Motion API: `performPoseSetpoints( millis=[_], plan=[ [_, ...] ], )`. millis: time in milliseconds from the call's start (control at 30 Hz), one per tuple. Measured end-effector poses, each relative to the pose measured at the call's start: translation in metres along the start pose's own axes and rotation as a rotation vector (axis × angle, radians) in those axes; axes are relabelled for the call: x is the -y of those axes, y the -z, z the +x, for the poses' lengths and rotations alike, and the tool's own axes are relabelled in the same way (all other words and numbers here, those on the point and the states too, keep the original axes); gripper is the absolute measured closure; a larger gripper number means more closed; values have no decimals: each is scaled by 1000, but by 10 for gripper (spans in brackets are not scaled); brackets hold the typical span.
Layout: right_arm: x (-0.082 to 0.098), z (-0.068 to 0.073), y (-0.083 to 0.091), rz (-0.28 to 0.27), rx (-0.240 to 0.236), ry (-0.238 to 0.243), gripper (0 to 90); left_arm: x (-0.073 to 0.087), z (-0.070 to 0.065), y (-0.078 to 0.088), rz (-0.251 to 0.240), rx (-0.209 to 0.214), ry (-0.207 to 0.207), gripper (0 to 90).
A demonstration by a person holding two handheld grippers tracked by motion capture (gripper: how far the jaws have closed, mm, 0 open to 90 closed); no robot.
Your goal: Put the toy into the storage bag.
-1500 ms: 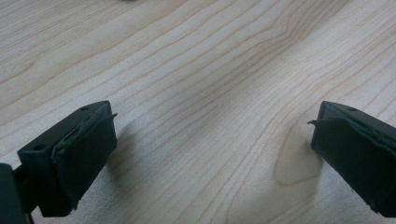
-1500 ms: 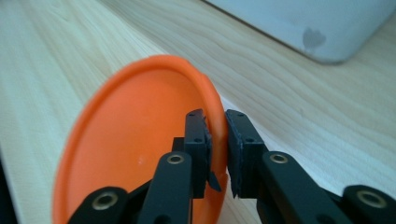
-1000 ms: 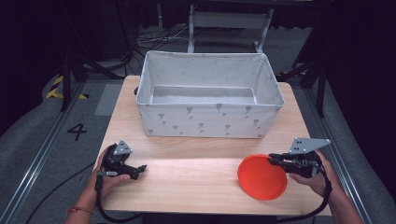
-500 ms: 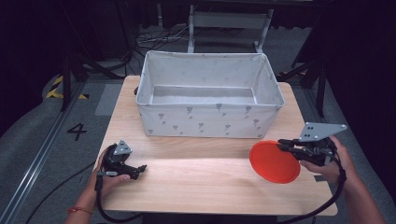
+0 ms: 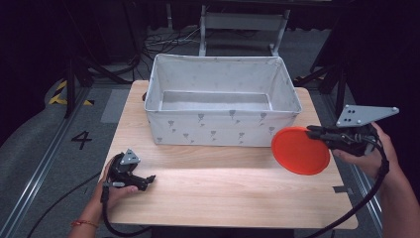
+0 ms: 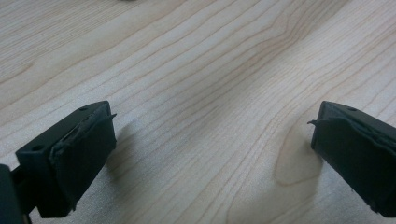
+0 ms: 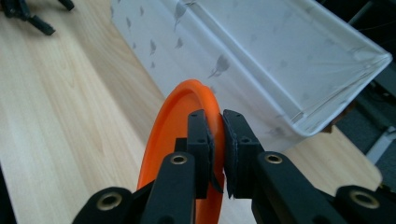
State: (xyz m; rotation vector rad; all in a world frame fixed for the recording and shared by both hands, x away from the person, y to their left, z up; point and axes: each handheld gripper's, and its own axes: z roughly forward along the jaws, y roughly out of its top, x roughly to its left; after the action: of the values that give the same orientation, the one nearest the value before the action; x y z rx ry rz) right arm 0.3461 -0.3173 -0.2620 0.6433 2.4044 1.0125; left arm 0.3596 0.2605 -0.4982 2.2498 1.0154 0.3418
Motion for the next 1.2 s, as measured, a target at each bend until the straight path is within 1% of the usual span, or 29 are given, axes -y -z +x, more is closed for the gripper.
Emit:
performPoseSetpoints(
  millis=[100, 167, 267, 300, 333, 533, 567, 600, 667, 700, 733, 767, 833, 900, 1033, 1067, 1133, 1200],
  plan=[
    [-15, -6, 4, -16, 10, 9, 825, 0, 0, 0, 0, 0, 0, 2],
    [-26, -7, 8, -27, 14, 27, 824, 0, 0, 0, 0, -2, 2, 3],
    [-39, -8, 12, -40, 12, 44, 824, 0, 0, 0, 0, -2, 2, 3],
    [-44, -9, 14, -44, 17, 47, 824, 0, 0, 0, 0, -2, 2, 3],
    [-44, -9, 14, -44, 17, 47, 824, 0, 0, 0, 0, -2, 2, 3],
    [-70, -20, 17, -53, 28, 59, 824, 0, 0, 0, 0, -3, 2, 3],
    [-77, -23, 16, -57, 28, 64, 824, 0, 0, 0, 0, -2, 2, 3],
    [-77, -23, 16, -57, 28, 64, 824, 0, 0, 0, 0, -2, 2, 3],
    [-86, -27, 14, -61, 25, 65, 824, 0, 0, 0, 0, -2, 2, 3],
    [-90, -30, 12, -60, 31, 70, 824, 0, 0, 0, 0, -2, 2, 3],
    [-94, -32, 10, -60, 36, 65, 824, 0, 0, 0, 0, -2, 2, 3],
    [-94, -32, 10, -60, 36, 65, 824, 0, 0, 0, 0, -2, 2, 3],
    [-104, -38, 5, -64, 42, 65, 824, 0, 0, 0, 0, -2, 2, 3],
    [-110, -43, 2, -74, 35, 59, 824, 0, 0, 0, 0, -2, 2, 3],
    [-122, -53, -5, -82, 54, 45, 824, 0, 0, 0, 0, -2, 2, 3],
    [-125, -57, -9, -83, 51, 41, 824, 0, 0, 0, 0, -2, 2, 3],
    [-129, -65, -17, -64, 57, 33, 824, 0, 0, 0, 0, -2, 2, 3],
    [-132, -70, -25, -46, 71, 42, 824, 0, 0, 0, 0, -3, 2, 3]
  ],
)
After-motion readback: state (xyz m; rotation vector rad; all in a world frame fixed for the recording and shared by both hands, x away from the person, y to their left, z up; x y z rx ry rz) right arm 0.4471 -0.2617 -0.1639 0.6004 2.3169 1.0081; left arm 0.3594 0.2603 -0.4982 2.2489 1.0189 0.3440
